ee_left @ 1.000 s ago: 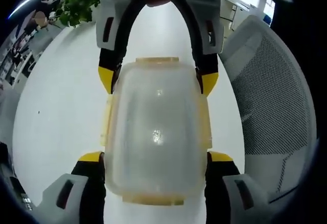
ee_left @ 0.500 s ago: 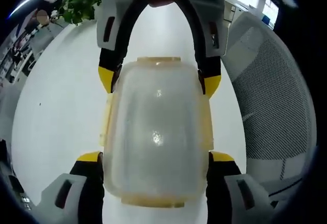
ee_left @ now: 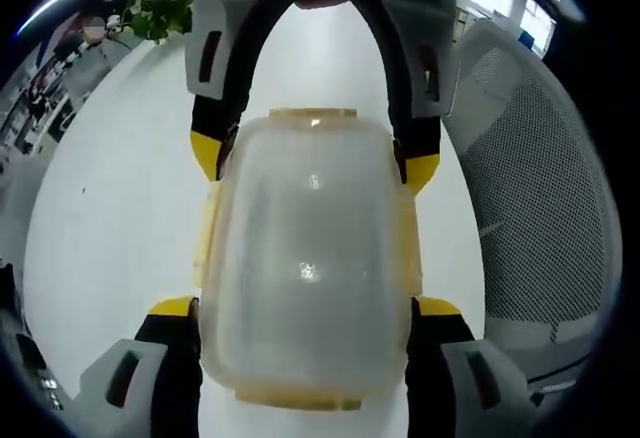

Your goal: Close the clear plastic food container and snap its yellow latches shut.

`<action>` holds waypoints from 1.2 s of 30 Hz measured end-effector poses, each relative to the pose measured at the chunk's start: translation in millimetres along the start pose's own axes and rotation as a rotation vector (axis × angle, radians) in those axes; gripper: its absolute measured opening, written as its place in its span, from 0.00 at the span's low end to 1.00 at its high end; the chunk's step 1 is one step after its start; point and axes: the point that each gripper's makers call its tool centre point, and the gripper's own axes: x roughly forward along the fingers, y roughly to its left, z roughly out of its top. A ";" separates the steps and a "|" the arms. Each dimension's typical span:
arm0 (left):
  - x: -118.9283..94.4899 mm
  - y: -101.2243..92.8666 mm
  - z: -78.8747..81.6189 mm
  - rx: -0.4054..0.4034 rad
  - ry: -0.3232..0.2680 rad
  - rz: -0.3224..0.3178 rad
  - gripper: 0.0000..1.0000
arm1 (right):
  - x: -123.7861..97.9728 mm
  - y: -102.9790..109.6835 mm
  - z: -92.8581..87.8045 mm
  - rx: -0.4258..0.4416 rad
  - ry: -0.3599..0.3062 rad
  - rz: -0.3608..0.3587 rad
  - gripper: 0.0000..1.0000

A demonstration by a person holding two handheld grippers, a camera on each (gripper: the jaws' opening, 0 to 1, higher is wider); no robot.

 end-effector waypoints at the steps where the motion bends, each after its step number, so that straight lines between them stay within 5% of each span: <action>1: -0.4 0.7 -1.0 0.000 -0.002 -0.002 0.85 | 0.3 -0.9 0.6 0.000 -0.003 0.003 0.82; 15: 0.3 -0.1 -1.5 0.005 0.008 -0.019 0.86 | 1.7 -0.6 1.8 -0.002 0.002 0.011 0.83; 36: 2.6 31.2 -1.9 -0.005 0.013 -0.014 0.87 | 4.6 -31.7 3.6 -0.008 0.013 0.006 0.83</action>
